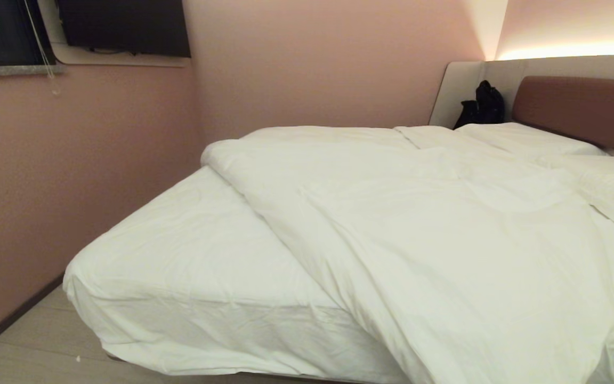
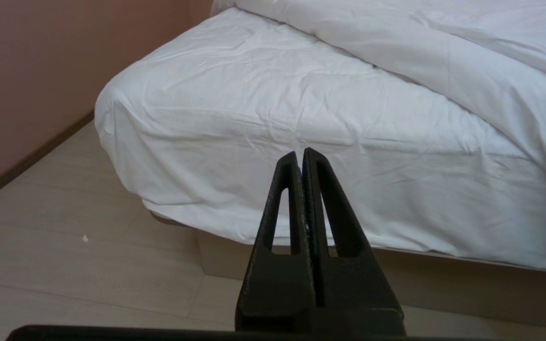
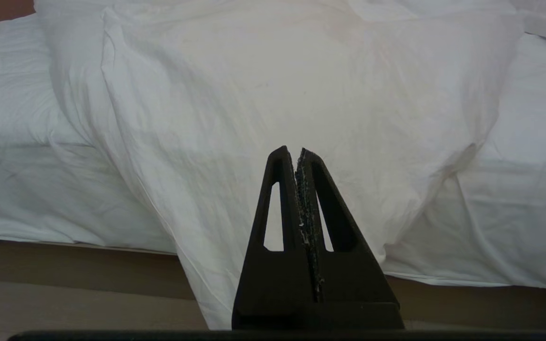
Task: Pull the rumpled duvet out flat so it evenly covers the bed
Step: Hold the folded corner of the quilt
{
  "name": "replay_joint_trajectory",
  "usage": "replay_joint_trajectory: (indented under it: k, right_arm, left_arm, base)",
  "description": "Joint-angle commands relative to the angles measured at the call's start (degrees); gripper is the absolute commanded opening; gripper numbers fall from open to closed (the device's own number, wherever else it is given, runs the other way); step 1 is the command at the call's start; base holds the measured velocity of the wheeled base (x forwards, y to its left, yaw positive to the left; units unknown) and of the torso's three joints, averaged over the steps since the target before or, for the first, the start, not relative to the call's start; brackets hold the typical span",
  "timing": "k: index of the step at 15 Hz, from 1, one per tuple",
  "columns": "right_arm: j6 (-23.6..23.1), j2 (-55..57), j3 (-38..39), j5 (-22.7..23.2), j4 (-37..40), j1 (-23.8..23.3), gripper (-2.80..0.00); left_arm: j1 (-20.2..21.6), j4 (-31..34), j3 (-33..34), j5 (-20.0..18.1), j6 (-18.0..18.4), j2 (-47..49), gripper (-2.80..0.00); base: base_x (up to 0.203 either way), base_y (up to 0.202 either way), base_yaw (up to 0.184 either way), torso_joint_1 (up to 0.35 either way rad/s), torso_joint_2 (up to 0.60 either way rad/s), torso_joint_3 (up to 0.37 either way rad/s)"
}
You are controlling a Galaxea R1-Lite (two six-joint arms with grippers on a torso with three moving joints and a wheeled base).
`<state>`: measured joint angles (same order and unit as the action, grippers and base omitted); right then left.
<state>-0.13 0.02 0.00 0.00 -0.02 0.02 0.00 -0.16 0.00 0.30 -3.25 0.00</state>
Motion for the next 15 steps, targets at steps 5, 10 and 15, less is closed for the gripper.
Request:
replay_joint_trajectory:
  k: [5, 10, 15]
  right_arm:
    - [0.13, -0.02, 0.00, -0.09, -0.06, -0.02, -2.80]
    - [-1.25, 0.19, -3.60, 0.15, 2.62, -0.02, -2.80]
    - [-1.54, 13.18, -21.92, 7.72, 11.28, 0.03, -2.80]
  left_arm:
    - [0.00, -0.02, 0.00, 0.05, -0.08, 0.00, -2.80]
    - [0.00, -0.02, 0.00, 0.05, -0.08, 0.00, -2.80]
    - [0.00, -0.02, 0.00, 0.05, -0.08, 0.00, -2.80]
  base:
    - [0.000, 0.000, 0.000, 0.000, 0.00, 0.000]
    - [0.000, 0.000, 0.000, 0.000, 0.00, 0.000]
    - [0.000, 0.000, 0.000, 0.000, 0.00, 0.000]
